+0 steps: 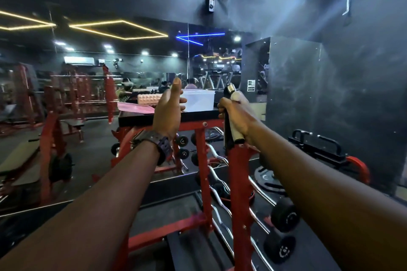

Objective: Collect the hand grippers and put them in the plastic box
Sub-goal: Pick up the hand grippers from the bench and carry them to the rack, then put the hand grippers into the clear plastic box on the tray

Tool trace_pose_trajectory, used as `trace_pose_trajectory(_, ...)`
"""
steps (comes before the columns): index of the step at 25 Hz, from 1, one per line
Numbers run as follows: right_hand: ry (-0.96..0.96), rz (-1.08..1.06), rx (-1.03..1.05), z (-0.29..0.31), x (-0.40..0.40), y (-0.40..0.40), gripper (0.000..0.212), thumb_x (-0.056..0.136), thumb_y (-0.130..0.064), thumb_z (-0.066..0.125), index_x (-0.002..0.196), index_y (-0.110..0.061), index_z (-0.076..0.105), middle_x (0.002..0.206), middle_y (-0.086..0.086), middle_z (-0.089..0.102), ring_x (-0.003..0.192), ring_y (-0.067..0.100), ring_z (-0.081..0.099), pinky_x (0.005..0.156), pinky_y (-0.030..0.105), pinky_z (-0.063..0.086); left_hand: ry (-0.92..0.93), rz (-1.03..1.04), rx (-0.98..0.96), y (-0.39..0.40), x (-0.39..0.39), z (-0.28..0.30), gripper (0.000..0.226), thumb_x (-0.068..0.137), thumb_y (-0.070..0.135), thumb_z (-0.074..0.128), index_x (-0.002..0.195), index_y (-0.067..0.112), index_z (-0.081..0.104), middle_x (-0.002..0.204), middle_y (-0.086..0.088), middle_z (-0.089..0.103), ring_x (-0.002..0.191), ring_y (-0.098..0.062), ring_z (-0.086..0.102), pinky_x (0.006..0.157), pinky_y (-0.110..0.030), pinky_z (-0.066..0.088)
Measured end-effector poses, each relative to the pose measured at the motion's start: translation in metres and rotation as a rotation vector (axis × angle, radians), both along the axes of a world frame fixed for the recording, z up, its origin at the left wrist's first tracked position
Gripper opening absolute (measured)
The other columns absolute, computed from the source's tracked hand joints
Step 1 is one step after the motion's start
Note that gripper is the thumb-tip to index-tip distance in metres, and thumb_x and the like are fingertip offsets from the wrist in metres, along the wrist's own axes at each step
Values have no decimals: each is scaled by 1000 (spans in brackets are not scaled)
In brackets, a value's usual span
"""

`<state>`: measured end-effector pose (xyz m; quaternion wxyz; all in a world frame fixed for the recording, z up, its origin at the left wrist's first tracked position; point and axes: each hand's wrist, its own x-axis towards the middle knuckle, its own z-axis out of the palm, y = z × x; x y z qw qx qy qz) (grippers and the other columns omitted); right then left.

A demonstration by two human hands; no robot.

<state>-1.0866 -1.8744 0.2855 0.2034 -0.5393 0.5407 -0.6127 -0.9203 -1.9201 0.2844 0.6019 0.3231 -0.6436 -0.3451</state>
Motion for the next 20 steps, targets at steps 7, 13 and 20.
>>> trace_pose_trajectory(7,5,63,-64,41,-43,-198,13,88,-18,51,77,-22,57,77,0,57,76,18,54,68,35,47,21,25,-17,-180,-51,29,90,72,85,27,124,19,60,102,-2,71,89,-19,67,97,-53,51)
trace_pose_trajectory(13,60,44,0,115,-68,-317,42,80,-36,54,113,-10,55,92,6,62,80,19,63,83,48,55,-27,24,12,-286,-92,103,81,79,80,26,123,21,59,104,-6,71,92,-20,67,97,-51,50)
trace_pose_trajectory(20,169,142,-25,158,-106,-410,39,78,-36,57,109,-12,51,97,11,61,74,18,58,68,39,51,-61,61,34,-363,-129,125,77,67,95,31,112,39,60,110,-6,72,106,-29,68,101,-57,47)
